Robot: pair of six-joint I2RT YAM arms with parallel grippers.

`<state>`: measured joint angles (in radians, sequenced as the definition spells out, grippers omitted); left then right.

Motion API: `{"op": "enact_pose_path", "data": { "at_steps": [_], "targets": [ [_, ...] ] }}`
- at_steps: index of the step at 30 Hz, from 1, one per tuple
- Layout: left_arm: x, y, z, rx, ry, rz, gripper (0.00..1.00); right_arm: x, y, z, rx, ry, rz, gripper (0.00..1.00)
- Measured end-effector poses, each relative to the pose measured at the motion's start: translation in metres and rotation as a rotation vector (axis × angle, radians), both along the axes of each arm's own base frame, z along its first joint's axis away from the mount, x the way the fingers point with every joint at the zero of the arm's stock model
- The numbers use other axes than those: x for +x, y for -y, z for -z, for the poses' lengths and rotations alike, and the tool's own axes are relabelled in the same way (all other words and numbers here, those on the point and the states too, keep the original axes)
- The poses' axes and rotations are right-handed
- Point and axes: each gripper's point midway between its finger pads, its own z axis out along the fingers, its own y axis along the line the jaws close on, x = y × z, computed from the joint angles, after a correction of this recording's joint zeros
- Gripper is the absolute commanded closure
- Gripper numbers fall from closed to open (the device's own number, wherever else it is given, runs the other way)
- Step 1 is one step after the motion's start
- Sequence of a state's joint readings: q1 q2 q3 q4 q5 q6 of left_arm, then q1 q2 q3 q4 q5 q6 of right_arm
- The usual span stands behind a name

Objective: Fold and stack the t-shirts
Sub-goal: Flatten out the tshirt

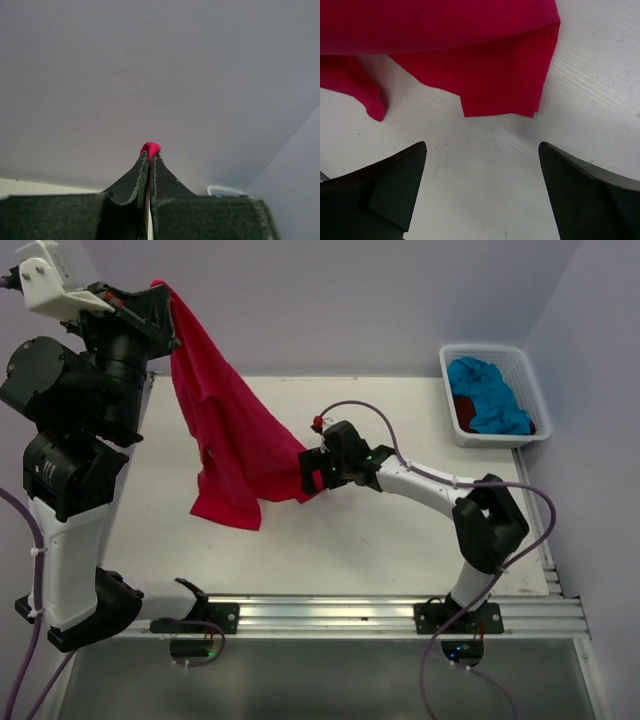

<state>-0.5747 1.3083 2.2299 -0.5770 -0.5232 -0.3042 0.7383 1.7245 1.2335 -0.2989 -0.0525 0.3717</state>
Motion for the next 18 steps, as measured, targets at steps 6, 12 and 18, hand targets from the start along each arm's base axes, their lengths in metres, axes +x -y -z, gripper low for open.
{"op": "enact_pose_path", "data": {
  "at_steps": [6, 12, 18],
  "targets": [
    [-0.016, -0.013, -0.019, -0.043, 0.056, -0.014, 1.00, 0.016, -0.023, -0.003, 0.039, 0.001, -0.025, 0.01],
    [-0.023, -0.019, -0.028, -0.066, 0.086, -0.021, 1.00, 0.028, -0.048, -0.007, 0.113, 0.005, -0.051, 0.01],
    [-0.019, -0.018, -0.018, -0.060, 0.060, -0.030, 1.00, 0.027, -0.063, 0.024, 0.115, -0.066, -0.071, 0.02]
  ]
}}
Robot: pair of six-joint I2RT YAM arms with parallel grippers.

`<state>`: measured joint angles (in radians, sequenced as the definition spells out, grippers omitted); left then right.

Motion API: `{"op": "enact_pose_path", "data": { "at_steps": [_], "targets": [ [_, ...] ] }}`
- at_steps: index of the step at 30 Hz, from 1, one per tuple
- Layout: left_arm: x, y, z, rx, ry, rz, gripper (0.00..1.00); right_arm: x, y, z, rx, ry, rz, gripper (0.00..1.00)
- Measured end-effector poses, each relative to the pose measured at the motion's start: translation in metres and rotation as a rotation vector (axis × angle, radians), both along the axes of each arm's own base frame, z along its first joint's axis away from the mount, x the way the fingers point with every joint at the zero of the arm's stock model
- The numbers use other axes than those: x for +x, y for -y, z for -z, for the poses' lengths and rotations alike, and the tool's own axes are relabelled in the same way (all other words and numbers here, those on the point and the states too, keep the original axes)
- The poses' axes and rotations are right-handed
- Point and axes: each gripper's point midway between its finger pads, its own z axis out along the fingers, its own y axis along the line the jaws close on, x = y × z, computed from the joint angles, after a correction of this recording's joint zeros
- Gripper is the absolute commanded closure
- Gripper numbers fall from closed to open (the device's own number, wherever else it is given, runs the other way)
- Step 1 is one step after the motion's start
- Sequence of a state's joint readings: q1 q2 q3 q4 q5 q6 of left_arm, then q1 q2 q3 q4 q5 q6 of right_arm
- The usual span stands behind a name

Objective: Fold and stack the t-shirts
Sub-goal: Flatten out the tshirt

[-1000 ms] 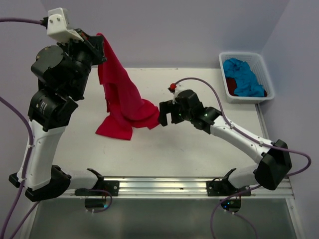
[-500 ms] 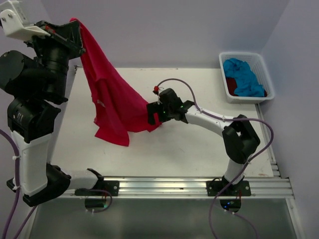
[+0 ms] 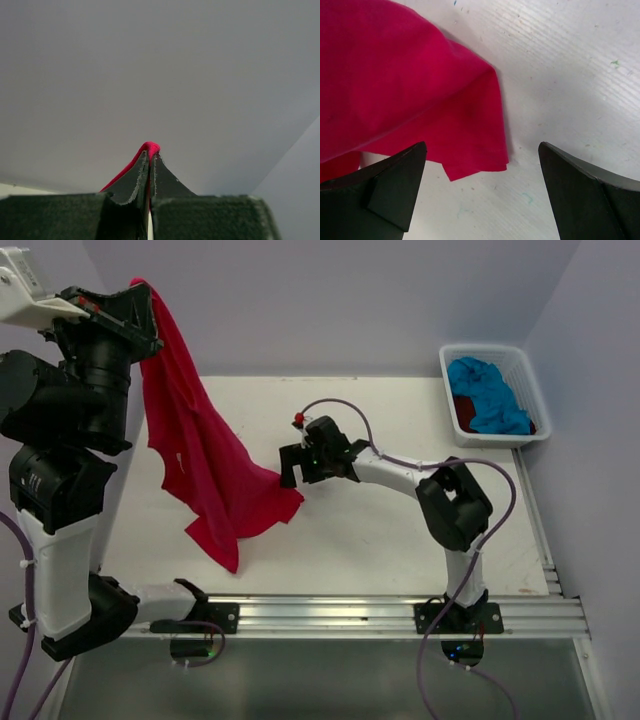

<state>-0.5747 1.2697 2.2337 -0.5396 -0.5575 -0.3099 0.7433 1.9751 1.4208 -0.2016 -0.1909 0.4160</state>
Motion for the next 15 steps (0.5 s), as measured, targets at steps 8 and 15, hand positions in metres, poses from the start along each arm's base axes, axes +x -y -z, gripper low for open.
{"op": "enact_pose_path", "data": {
  "at_steps": [8, 15],
  "targets": [
    [0.002, -0.002, 0.017, 0.002, -0.040, -0.018, 1.00, -0.030, -0.023, 0.011, 0.029, -0.043, -0.060, 0.17],
    [-0.005, -0.010, 0.015, -0.011, -0.032, -0.034, 1.00, -0.078, -0.041, 0.031, 0.015, -0.093, -0.132, 0.31]
  ]
}}
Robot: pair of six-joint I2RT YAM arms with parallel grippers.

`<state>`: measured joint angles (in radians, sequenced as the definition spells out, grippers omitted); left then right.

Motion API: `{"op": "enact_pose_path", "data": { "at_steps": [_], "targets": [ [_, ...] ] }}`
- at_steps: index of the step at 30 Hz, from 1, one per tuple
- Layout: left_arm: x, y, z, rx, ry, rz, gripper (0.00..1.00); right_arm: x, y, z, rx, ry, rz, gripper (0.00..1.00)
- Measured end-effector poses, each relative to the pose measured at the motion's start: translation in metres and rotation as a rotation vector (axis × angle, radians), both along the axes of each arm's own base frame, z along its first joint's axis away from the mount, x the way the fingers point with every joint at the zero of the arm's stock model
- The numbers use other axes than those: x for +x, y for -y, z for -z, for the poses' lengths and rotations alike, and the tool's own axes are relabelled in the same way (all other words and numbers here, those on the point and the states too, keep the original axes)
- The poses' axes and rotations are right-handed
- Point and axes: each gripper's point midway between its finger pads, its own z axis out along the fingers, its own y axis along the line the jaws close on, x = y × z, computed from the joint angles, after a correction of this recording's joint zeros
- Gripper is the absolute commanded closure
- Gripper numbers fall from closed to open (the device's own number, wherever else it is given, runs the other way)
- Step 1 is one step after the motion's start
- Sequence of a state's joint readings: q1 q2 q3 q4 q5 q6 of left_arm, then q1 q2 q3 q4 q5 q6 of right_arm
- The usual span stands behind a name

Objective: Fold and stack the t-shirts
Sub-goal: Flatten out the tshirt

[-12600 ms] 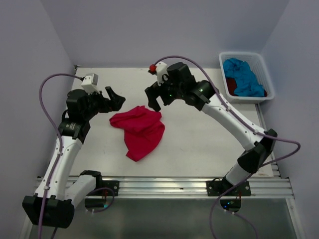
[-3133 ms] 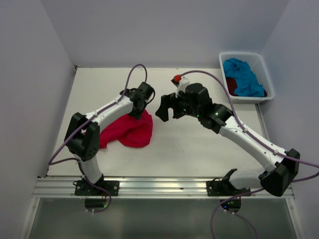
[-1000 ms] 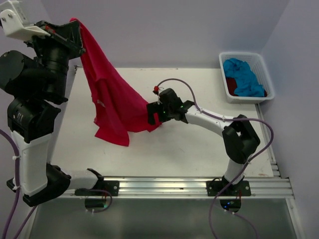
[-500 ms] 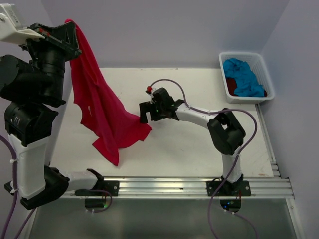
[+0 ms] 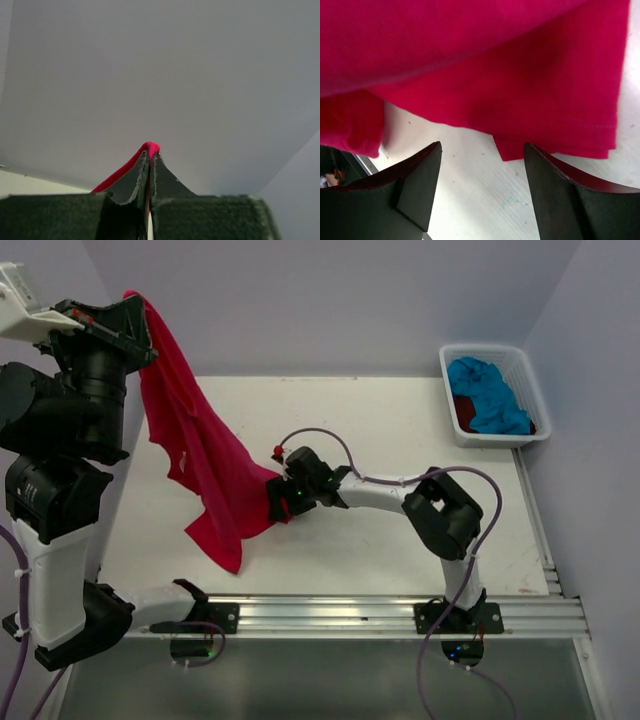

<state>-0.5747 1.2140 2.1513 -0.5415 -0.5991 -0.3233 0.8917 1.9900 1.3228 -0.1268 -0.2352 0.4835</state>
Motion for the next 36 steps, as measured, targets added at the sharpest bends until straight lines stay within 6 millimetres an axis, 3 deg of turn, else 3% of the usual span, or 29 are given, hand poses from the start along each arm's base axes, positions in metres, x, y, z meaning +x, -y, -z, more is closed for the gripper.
{"op": "enact_pose_path", "data": {
  "at_steps": [5, 13, 17, 18, 20, 21, 25, 32, 36],
  "targets": [
    [-0.005, -0.005, 0.001, -0.006, 0.003, -0.008, 1.00, -0.009, 0.006, 0.013, -0.028, -0.021, 0.005, 0.31],
    [-0.008, -0.007, 0.011, -0.006, -0.015, -0.007, 1.00, 0.009, 0.014, 0.018, -0.109, 0.030, 0.063, 0.35],
    [-0.008, -0.005, 0.020, -0.016, -0.031, 0.001, 1.00, 0.024, 0.008, 0.017, -0.135, 0.062, 0.078, 0.51],
    [-0.008, -0.005, 0.022, -0.017, -0.035, 0.003, 1.00, 0.028, 0.005, 0.018, -0.139, 0.070, 0.080, 0.63],
    [-0.008, -0.005, 0.023, -0.024, -0.037, 0.008, 1.00, 0.034, 0.000, 0.021, -0.145, 0.079, 0.079, 0.73],
    [-0.008, -0.005, 0.023, -0.026, -0.038, 0.010, 1.00, 0.035, -0.001, 0.022, -0.148, 0.078, 0.081, 0.83],
    [-0.012, -0.006, 0.021, -0.036, -0.030, 0.018, 1.00, 0.040, -0.002, 0.028, -0.163, 0.077, 0.086, 1.00],
    [-0.019, -0.010, 0.021, -0.038, -0.027, 0.019, 1.00, 0.045, 0.004, 0.028, -0.193, 0.104, 0.117, 1.00],
    [-0.022, -0.012, 0.023, -0.037, -0.030, 0.018, 1.00, 0.055, 0.036, 0.022, -0.309, 0.177, 0.204, 1.00]
  ]
}}
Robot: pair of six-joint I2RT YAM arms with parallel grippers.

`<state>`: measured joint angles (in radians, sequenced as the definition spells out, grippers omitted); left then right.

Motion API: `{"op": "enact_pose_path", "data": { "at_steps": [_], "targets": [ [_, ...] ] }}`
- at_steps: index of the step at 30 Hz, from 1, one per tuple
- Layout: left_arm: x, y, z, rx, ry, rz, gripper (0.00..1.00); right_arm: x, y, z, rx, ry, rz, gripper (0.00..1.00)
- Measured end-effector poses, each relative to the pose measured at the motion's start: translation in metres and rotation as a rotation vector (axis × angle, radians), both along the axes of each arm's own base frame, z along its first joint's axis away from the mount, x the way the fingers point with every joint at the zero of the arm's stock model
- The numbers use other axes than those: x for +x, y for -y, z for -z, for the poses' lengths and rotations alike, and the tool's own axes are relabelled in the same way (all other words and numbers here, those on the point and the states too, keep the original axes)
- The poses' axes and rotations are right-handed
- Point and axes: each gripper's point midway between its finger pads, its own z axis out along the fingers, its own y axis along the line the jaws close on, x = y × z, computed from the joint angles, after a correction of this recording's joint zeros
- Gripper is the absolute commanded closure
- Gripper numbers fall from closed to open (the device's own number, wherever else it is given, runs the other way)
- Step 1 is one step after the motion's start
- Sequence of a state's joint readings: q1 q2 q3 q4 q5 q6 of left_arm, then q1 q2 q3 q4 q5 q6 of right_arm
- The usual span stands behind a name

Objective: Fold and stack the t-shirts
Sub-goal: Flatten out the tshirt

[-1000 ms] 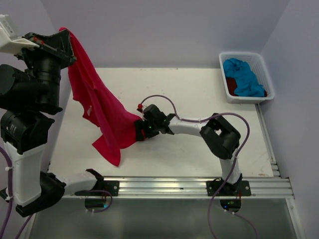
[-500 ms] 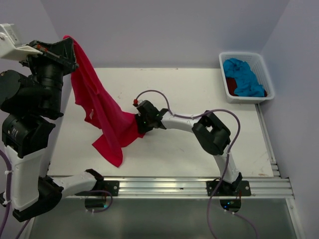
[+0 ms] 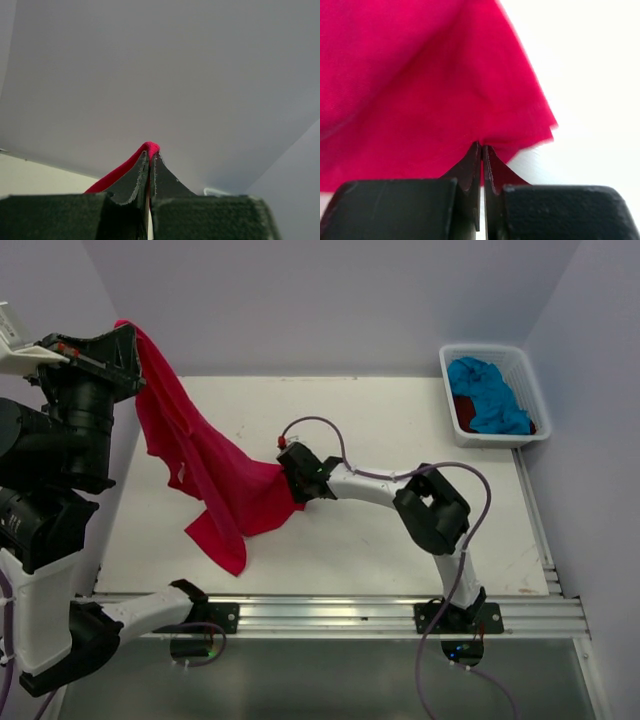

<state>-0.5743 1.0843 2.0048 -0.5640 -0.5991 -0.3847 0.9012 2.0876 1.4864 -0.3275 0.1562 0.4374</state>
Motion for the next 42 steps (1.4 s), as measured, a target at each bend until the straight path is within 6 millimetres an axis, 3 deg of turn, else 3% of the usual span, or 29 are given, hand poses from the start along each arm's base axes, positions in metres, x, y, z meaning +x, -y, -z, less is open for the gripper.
{"op": "enact_pose_path", "data": {
  "at_steps": [3, 9, 13, 19, 23, 26, 31, 35, 38, 40, 42],
  "targets": [
    [-0.001, -0.001, 0.006, 0.007, -0.010, 0.000, 1.00, 0.011, 0.039, -0.023, -0.112, 0.098, 0.101, 1.00],
    [0.002, 0.002, 0.038, 0.025, -0.070, 0.005, 1.00, 0.038, 0.109, -0.101, -0.207, 0.289, 0.318, 1.00],
    [0.007, 0.007, 0.075, 0.044, -0.145, 0.013, 1.00, 0.050, 0.161, -0.133, -0.267, 0.356, 0.457, 1.00],
    [0.028, 0.023, 0.155, 0.109, -0.317, 0.018, 1.00, 0.045, 0.234, -0.159, -0.367, 0.401, 0.602, 1.00],
    [0.036, 0.029, 0.179, 0.126, -0.373, 0.017, 1.00, 0.033, 0.263, -0.199, -0.355, 0.481, 0.678, 1.00],
    [0.030, 0.024, 0.177, 0.109, -0.350, 0.013, 1.00, 0.016, 0.279, -0.234, -0.275, 0.558, 0.713, 1.00],
    [0.009, 0.005, 0.150, 0.056, -0.244, -0.008, 1.00, -0.019, 0.302, -0.283, -0.065, 0.695, 0.695, 1.00],
    [-0.003, -0.007, 0.125, 0.032, -0.158, -0.027, 1.00, -0.035, 0.300, -0.322, 0.076, 0.748, 0.631, 1.00],
    [-0.006, -0.014, 0.106, 0.023, -0.116, -0.054, 1.00, -0.029, 0.288, -0.347, 0.120, 0.744, 0.606, 1.00],
    [-0.004, -0.017, 0.092, 0.021, -0.101, -0.079, 1.00, -0.018, 0.280, -0.351, 0.099, 0.719, 0.614, 1.00],
    [0.002, -0.016, 0.080, 0.026, -0.094, -0.096, 1.00, -0.001, 0.269, -0.342, 0.040, 0.682, 0.633, 1.00]
  ]
}}
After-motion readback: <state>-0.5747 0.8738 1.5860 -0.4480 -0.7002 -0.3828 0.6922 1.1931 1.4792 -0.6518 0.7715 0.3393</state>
